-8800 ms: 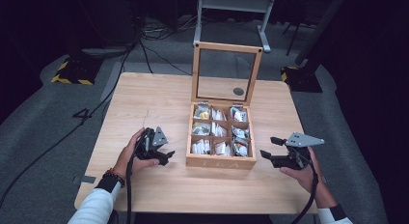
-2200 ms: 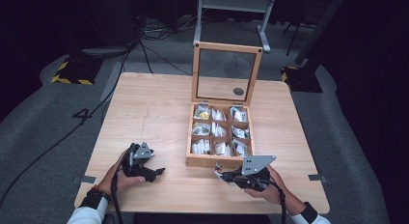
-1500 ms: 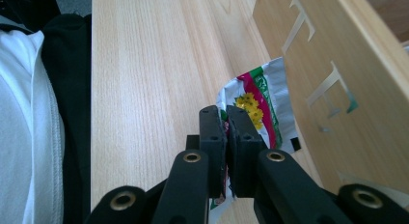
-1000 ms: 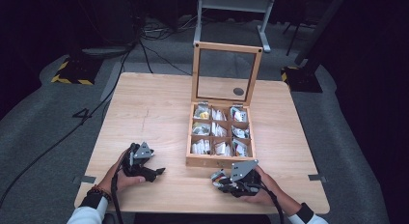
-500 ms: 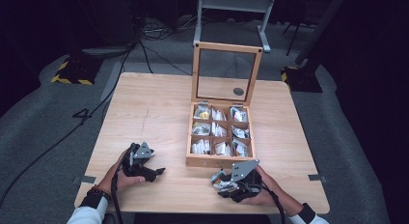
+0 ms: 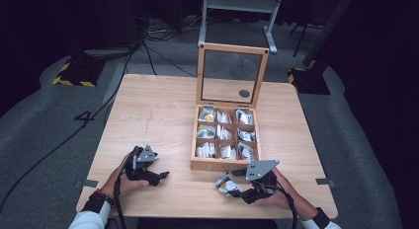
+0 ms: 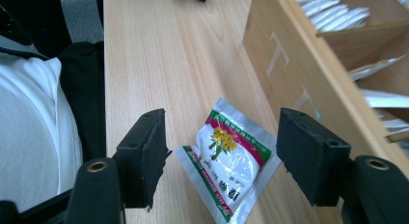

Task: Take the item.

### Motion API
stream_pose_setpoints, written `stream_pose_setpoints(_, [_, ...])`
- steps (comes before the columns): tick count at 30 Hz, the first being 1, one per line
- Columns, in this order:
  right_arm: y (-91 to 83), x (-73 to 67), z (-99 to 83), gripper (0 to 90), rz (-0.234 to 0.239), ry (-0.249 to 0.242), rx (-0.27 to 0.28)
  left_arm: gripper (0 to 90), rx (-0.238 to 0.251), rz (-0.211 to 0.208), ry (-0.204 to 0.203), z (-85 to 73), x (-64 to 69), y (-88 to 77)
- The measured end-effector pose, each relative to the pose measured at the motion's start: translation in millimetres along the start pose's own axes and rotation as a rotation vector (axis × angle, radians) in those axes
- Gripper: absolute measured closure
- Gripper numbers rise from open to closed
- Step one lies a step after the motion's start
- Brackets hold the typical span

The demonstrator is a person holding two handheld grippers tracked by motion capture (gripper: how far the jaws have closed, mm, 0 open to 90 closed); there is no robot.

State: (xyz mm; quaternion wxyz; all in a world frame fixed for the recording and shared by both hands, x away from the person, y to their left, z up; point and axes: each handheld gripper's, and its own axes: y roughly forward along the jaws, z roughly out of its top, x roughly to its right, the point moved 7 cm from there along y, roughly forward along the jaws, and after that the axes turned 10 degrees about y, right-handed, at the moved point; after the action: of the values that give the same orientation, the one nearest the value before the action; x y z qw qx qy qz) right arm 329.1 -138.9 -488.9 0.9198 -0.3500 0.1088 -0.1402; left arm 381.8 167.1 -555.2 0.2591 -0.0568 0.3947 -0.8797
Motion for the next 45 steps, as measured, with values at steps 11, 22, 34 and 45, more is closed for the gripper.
stream_pose_setpoints(11, [-19.9,2.3,12.3,39.0,-0.027,-0.022,0.058,15.5,0.0,0.001,0.0,0.1,-0.1,0.1])
stream_pose_setpoints(22, [-47.8,25.8,22.2,40.9,-0.125,0.019,0.149,15.4,-0.003,0.018,-0.016,1.1,-1.6,1.3])
stream_pose_setpoints(34, [-75.3,72.2,20.0,43.2,-0.25,0.126,0.219,17.5,-0.012,0.033,-0.074,12.0,-13.5,9.8])
stream_pose_setpoints(45, [-84.7,104.7,10.0,42.9,-0.318,0.192,0.227,23.1,0.03,0.024,-0.044,27.5,-22.1,7.9])
